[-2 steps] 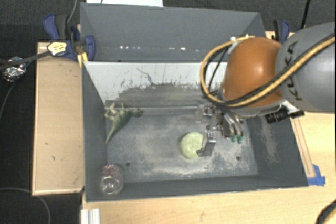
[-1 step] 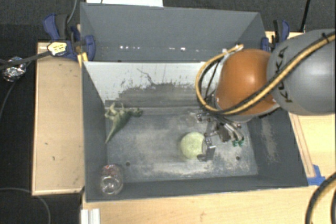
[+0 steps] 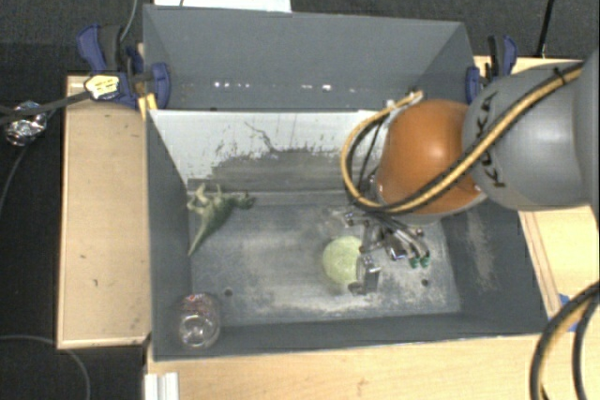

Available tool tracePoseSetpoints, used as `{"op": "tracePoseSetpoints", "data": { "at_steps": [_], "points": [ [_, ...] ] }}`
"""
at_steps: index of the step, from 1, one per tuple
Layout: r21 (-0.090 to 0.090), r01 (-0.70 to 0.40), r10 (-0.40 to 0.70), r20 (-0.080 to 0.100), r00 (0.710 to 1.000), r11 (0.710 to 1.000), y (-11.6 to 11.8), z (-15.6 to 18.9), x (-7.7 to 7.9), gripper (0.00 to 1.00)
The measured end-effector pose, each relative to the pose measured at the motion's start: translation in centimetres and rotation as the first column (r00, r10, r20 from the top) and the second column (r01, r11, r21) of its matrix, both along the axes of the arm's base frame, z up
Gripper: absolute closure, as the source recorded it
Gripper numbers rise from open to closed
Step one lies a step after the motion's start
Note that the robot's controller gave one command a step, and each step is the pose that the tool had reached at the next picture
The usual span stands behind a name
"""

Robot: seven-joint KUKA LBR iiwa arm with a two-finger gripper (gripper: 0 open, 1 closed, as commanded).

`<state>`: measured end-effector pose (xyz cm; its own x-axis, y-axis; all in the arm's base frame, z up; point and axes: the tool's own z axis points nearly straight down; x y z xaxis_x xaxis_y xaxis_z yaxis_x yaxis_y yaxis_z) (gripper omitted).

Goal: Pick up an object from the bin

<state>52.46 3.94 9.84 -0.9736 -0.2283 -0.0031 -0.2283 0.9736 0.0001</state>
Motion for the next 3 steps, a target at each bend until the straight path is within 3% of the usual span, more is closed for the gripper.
{"op": "tracePoseSetpoints", "data": {
  "at_steps": [1, 2, 3],
  "points": [
    [0.003, 0.128, -0.128, 0.004, 0.992, 0.992, -0.5, -0.9, 1.4, 0.0],
    [0.001, -0.391, 0.391, 0.004, 0.92, 0.92, -2.1, -2.5, 3.5, 1.0],
    [0.001, -0.39, 0.39, 0.004, 0.921, 0.921, -2.1, -2.5, 3.5, 1.0]
  ]
}}
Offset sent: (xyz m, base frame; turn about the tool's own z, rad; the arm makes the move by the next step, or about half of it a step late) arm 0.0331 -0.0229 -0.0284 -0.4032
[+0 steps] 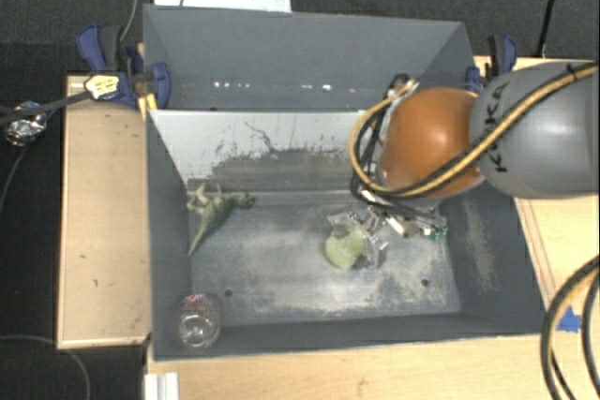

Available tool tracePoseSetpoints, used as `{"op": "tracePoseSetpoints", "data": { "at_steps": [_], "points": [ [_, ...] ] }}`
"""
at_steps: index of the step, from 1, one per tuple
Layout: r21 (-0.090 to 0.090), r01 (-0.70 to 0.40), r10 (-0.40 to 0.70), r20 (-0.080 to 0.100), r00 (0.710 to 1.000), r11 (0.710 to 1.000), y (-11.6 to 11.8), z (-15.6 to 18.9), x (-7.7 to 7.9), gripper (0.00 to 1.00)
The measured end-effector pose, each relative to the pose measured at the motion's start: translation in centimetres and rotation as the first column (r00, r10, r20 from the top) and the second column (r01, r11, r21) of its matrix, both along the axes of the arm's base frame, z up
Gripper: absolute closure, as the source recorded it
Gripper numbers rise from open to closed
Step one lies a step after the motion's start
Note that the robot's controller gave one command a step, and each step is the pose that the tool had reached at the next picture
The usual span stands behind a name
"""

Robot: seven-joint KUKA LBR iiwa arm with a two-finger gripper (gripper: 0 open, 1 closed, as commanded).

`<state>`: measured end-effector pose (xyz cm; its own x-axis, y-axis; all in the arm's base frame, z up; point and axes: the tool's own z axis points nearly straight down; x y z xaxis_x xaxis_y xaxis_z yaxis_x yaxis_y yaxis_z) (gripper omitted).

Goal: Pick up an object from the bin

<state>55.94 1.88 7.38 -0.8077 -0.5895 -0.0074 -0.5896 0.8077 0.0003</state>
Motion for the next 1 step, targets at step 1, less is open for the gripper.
{"op": "tracePoseSetpoints", "data": {
  "at_steps": [1],
  "points": [
    [0.001, -0.029, 0.029, 0.009, 1.0, 1.0, -0.18, 15.78, 2.14, 1.0]
  ]
}}
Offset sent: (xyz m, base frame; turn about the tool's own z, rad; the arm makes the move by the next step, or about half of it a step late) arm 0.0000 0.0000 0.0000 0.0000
